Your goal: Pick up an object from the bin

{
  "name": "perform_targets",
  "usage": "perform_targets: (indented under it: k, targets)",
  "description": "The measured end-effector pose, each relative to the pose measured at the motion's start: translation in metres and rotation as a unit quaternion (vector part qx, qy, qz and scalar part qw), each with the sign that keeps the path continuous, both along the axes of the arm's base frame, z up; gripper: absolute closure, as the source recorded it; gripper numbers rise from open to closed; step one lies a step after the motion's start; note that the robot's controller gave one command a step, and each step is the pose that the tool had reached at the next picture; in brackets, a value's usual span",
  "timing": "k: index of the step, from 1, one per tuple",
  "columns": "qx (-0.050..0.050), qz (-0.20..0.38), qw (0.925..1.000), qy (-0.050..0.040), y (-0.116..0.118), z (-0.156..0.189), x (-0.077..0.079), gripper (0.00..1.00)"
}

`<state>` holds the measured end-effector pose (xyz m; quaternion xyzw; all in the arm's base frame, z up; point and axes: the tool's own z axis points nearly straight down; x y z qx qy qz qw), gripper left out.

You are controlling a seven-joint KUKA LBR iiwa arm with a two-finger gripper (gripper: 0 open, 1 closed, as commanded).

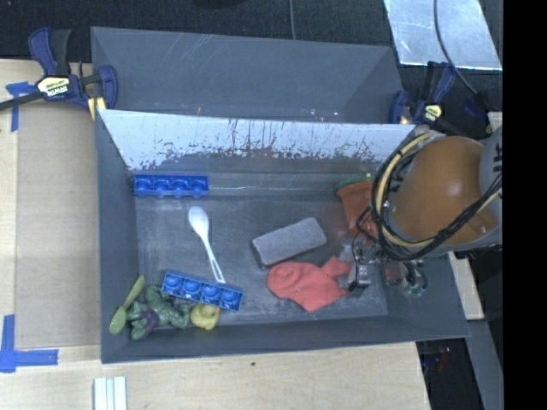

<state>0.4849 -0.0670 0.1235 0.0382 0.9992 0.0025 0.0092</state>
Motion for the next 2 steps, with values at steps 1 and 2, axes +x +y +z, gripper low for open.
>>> perform_targets:
  k: [1,2]
  targets:
    - [0.000,0.000,1.0000,-0.0015,0.000,0.016,0.001,1.00]
    - [0.000,0.000,1.0000,0.0013,0.000,0.050,0.000,1.00]
